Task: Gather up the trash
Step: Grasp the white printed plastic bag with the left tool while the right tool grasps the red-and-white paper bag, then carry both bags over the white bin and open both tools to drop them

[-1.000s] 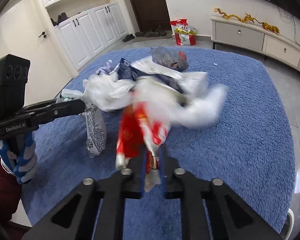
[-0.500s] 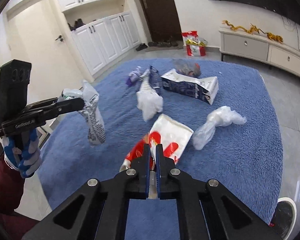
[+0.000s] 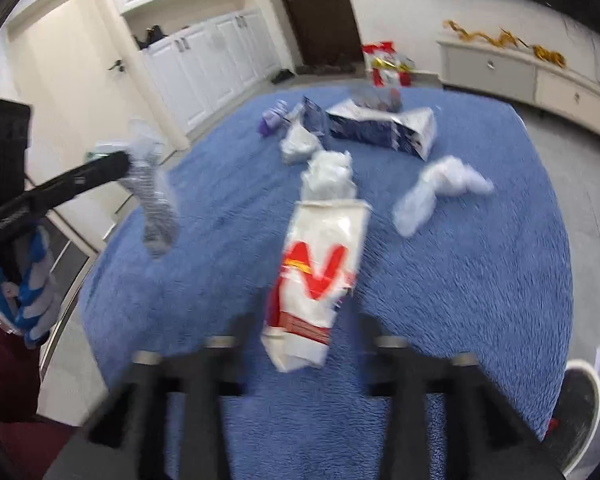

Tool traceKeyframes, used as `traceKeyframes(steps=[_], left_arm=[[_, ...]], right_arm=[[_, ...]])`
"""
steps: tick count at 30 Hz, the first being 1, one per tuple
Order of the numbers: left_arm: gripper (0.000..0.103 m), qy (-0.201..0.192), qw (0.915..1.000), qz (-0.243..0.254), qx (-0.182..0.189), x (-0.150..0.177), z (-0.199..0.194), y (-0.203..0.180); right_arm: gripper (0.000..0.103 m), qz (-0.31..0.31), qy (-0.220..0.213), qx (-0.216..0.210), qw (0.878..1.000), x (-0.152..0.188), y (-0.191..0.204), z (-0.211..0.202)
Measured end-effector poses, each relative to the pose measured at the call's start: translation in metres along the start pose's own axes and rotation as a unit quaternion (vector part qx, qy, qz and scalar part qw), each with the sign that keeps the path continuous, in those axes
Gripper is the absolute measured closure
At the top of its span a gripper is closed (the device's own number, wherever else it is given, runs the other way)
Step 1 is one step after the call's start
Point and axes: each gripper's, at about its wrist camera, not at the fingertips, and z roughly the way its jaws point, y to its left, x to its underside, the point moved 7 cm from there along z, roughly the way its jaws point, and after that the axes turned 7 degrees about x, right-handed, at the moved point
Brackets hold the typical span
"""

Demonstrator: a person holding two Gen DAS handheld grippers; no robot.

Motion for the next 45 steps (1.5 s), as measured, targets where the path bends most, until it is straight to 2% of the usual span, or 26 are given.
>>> traceKeyframes(steps=[9, 17, 18, 19, 22, 23, 24, 25, 27, 37, 45], left_arm=[[0.075, 0.008, 0.9998, -0.012, 0.011, 0.012, 0.013, 0.018], [0.075, 0.003, 0.9989, -0.032, 0.033, 0.019, 0.023, 0.037], [0.075, 0.003, 0.9988, -0.035, 0.035, 0.019, 0.025, 0.039], [0.075, 0.003, 0.9986, -0.037, 0.036, 0.020, 0.025, 0.041], [0.075, 0.003, 0.9982, -0.043, 0.040, 0.024, 0.027, 0.044], [0.075, 0.003, 0.9982, -0.044, 0.041, 0.025, 0.026, 0.045], [0.075, 0.002, 0.9982, -0.044, 0.041, 0.026, 0.025, 0.045], [0.075, 0.002, 0.9981, -0.044, 0.042, 0.027, 0.023, 0.044], [0.075, 0.000, 0.9982, -0.043, 0.041, 0.028, 0.019, 0.042], [0.075, -0.015, 0.9988, -0.034, 0.031, 0.026, -0.012, 0.024], [0.075, -0.009, 0.9988, 0.013, 0.046, 0.003, -0.006, -0.031]], right_arm=[[0.050, 0.063, 0.031, -0.017, 0.997, -0.010, -0.023, 0.039], [0.045, 0.037, 0.047, 0.021, 0.998, -0.020, -0.015, 0.063], [0.047, 0.027, 0.048, 0.034, 0.998, -0.021, -0.012, 0.064], [0.056, 0.016, 0.047, 0.045, 0.998, -0.021, -0.010, 0.064], [0.061, -0.021, 0.046, 0.071, 0.996, -0.020, 0.002, 0.065], [0.066, -0.032, 0.044, 0.079, 0.995, -0.019, 0.005, 0.065], [0.079, -0.042, 0.043, 0.083, 0.995, -0.019, 0.010, 0.064], [0.087, -0.047, 0.037, 0.087, 0.994, -0.019, 0.011, 0.063], [0.095, -0.052, 0.031, 0.092, 0.994, -0.021, 0.015, 0.059], [0.095, -0.042, -0.009, 0.077, 0.996, -0.019, 0.015, 0.026], [0.095, 0.002, -0.079, 0.082, 0.994, -0.016, -0.022, -0.040]])
